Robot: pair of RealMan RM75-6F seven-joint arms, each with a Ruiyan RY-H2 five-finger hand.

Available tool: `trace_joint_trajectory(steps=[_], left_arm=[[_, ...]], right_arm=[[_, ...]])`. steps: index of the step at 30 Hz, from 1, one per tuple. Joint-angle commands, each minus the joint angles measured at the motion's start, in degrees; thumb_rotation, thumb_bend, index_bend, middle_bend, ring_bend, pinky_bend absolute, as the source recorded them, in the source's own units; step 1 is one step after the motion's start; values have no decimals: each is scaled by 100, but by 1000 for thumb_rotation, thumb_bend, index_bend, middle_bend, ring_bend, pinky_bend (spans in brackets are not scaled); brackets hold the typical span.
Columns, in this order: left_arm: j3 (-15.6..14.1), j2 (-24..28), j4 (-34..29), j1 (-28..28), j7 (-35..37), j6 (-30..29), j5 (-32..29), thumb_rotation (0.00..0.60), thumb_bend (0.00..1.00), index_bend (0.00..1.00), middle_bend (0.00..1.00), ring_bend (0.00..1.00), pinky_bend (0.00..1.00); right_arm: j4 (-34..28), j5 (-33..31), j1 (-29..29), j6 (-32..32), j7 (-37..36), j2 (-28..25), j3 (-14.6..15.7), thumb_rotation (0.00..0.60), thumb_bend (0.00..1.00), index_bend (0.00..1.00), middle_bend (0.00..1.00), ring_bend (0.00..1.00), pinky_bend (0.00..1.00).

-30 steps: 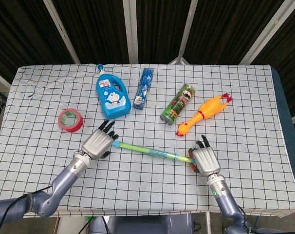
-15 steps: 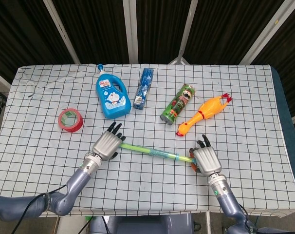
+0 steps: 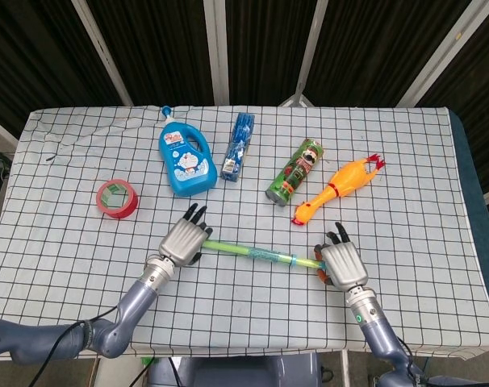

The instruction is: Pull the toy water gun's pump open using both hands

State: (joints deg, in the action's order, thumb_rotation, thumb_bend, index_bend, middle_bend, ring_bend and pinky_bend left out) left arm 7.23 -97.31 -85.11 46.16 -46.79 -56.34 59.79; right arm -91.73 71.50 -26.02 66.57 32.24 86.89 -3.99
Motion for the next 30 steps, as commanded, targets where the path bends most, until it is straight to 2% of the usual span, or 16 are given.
trace_joint_trajectory(steps=[1,10,17,30], left_arm=[[-31,-56,70,1,140,-54,140,600,431,456,460,78,22],[-119,-195,341,-59,470,-206,417,600,444,513,551,122,51],[-142,-164,377,-95,551,-258,489,600,443,517,561,126,51],[-104,204,-153,-116,707,-396,792,600,443,517,556,126,52]], right_arm=[[-21,10,-12,4,19,-11,-8,600,500,735,620,222,0],[-94,1,-15,39,82,-41,-11,600,501,735,621,222,0],[-152,-5,-16,71,118,-50,-20,600,501,735,620,222,0],[-262,-40,-4,133,124,-155,-60,600,501,735,621,222,0]])
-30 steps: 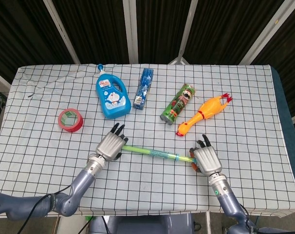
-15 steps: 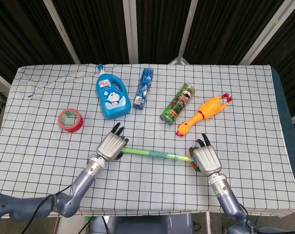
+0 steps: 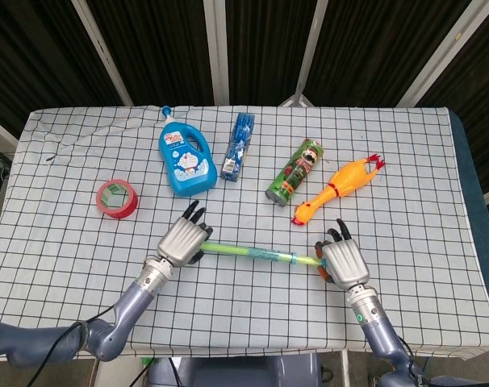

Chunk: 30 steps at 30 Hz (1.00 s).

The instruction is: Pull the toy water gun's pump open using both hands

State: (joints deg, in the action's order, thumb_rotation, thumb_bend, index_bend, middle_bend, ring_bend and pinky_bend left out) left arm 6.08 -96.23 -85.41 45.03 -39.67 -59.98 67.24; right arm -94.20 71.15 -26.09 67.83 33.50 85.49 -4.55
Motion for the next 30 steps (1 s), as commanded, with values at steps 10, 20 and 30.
trace_joint_trajectory(steps=[10,20,30], left_arm=[[4,742,-876,-87,-73,-132,83,600,443,518,559,126,51],[-259,1288,-1319,-314,67,-255,302,600,444,518,561,127,51],[-397,1508,-1229,-480,365,-285,498,600,443,517,560,126,51]], right_arm=[[-146,-13,36,54,11,-136,14,600,500,735,621,223,0],[-318,48,86,151,94,-257,63,600,501,736,622,229,0],[-276,-1,71,130,162,-267,52,600,501,736,622,229,0]])
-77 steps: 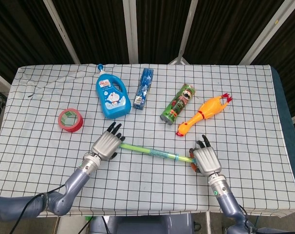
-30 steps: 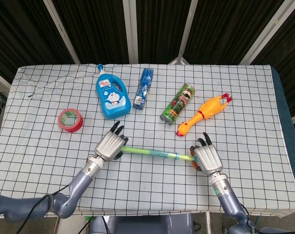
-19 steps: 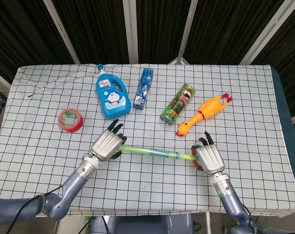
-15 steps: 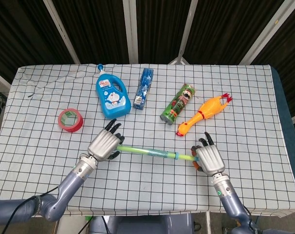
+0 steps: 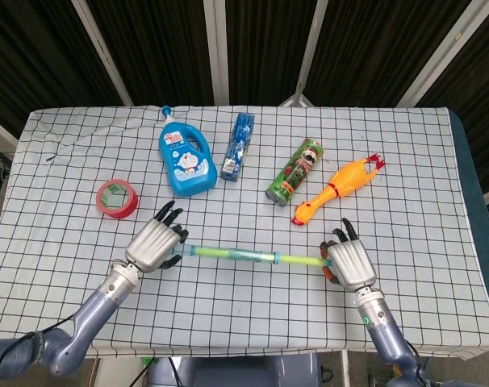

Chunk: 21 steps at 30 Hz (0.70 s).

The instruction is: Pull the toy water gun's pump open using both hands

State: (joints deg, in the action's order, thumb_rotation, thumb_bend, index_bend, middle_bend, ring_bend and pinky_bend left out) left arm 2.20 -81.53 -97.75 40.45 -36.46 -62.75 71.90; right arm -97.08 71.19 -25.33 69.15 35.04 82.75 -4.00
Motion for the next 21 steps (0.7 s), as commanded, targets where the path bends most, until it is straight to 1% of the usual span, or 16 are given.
trace_joint_trajectory(steps=[1,10,21], left_arm=[[-10,64,2,-29,71,-8,51,600,443,517,560,126,51],[-84,339,-3,-156,264,-19,195,600,444,517,560,126,51],[-169,511,52,-320,393,-61,251,600,443,517,559,126,51]], right_arm=[[27,-7,-9,-6,17,12,-5,600,501,737,622,229,0],[102,-61,-23,3,52,15,-45,600,501,737,622,229,0],[147,-73,27,45,5,-75,-27,600,501,736,622,229,0]])
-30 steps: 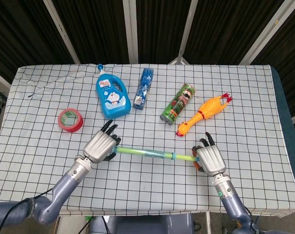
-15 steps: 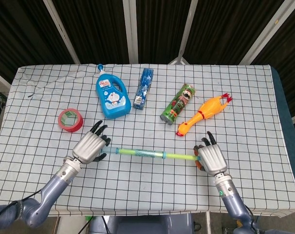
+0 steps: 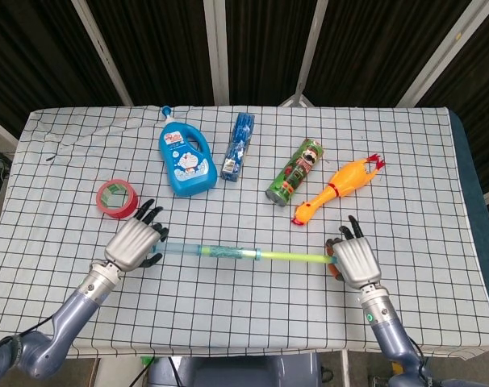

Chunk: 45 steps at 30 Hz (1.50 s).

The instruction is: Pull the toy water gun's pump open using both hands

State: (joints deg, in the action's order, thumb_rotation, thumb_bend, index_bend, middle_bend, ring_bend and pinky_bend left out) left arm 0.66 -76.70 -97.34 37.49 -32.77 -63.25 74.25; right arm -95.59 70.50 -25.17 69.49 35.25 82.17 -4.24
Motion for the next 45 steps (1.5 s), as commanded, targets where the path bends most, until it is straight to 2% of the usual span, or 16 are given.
trace_joint_trajectory(steps=[1,13,22,45], left_arm=[[-28,55,18,-45,42,-18,32,600,443,517,560,126,52],[-204,425,159,-286,320,-116,268,600,444,517,559,126,51],[-217,597,244,-413,545,-155,473,600,444,517,559,126,51],[-166,616,353,-530,483,-35,636,600,444,517,559,127,51]], right_arm=[[-8,1,18,24,-34,-37,-6,600,501,736,622,229,0],[-115,89,94,128,-128,-290,-2,600,500,736,622,229,0],[-218,85,134,172,-128,-416,-17,600,501,737,622,229,0],[-54,47,173,120,-316,-564,-55,600,501,736,622,229,0]])
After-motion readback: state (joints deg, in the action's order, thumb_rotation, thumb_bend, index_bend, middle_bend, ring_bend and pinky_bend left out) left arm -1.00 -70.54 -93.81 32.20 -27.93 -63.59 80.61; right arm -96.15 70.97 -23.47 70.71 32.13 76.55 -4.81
